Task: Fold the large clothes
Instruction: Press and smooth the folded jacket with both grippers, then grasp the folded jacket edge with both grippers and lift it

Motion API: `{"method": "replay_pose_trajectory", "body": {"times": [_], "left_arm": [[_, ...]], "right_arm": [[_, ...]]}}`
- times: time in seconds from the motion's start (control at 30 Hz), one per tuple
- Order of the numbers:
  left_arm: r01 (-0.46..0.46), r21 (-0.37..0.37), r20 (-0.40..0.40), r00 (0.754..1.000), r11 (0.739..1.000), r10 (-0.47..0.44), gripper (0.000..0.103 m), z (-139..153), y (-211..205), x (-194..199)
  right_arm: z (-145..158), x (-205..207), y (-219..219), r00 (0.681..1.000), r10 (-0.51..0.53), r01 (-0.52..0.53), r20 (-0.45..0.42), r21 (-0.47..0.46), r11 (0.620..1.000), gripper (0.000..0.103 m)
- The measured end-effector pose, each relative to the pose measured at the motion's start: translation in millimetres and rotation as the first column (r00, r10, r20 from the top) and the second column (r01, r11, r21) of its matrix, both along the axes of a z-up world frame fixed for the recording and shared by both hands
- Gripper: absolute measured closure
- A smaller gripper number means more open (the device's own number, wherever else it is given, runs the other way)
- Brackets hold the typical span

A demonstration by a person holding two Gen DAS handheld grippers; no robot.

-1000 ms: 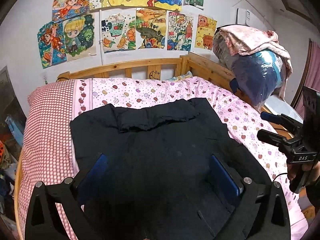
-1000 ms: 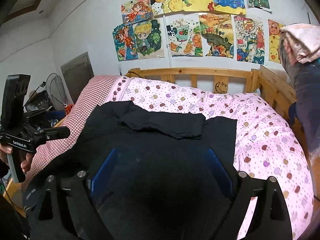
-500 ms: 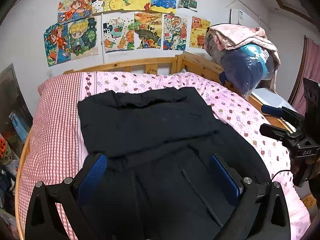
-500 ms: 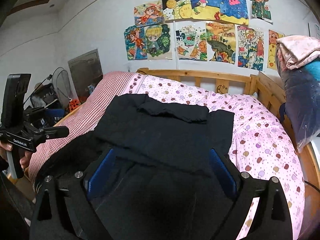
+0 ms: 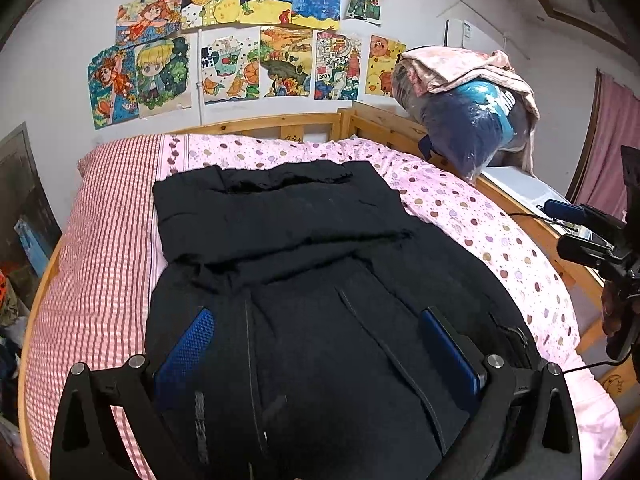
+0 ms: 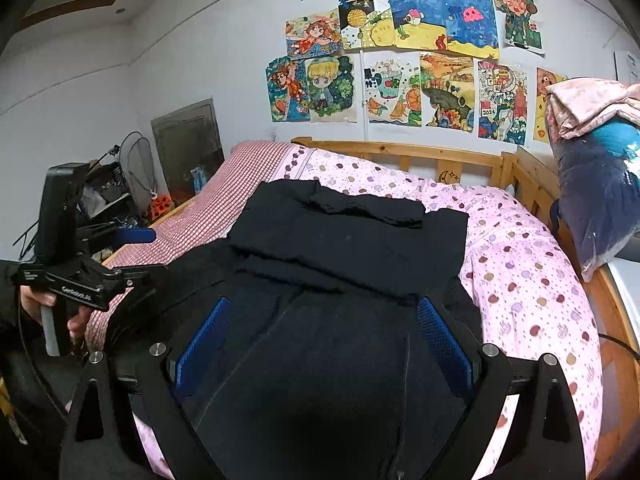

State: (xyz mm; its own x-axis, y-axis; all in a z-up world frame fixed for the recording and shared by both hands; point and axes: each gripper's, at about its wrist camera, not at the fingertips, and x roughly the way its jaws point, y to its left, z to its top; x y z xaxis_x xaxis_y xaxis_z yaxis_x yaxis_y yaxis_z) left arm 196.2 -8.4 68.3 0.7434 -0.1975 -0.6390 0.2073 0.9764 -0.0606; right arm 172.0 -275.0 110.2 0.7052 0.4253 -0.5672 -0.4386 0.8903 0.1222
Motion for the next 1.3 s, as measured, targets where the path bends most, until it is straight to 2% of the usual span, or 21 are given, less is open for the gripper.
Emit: {"method": "replay_pose_trajectory", "body": {"times": [0.2, 0.47, 0.73, 0.9, 1.13, 1.3], "left_arm": [[0.007, 0.023, -0.027, 1.000, 1.000, -0.006, 0.000, -21.1, 9.3, -36.4], [0.057, 0.086, -0.049, 0.997, 0.995, -0.053, 0.000, -53.5, -0.6, -84.1], [0.128, 0.197, -0.062, 0.991, 0.972, -0.118, 0.000, -83.0, -25.7, -104.4], [0.142, 0.236, -0.052, 0.990, 0.961, -0.134, 0.000, -94.4, -33.7, -112.3], [0.158, 0.295, -0.059, 0.987, 0.942, -0.147, 0.000, -108.8, -41.7, -119.0], [0.170, 0.361, -0.067, 0.985, 0.917, -0.156, 0.000, -119.0, -48.4, -121.6]], "right_arm": [[-8.3, -33.7, -8.4, 1.000, -0.011, 0.010, -0.009, -0.040, 0.999, 0.011], [-60.5, -76.3, -9.4, 0.997, -0.003, -0.007, -0.083, -0.127, 0.992, 0.011], [-101.1, -98.3, -2.1, 0.986, -0.013, -0.019, -0.165, -0.187, 0.982, 0.011], [-118.2, -108.1, -0.6, 0.980, -0.022, -0.023, -0.197, -0.221, 0.975, 0.011], [-140.7, -111.6, 14.7, 0.978, -0.026, -0.047, -0.208, -0.339, 0.940, 0.011], [-152.7, -112.9, 28.3, 0.976, -0.032, -0.069, -0.217, -0.442, 0.894, 0.011]]}}
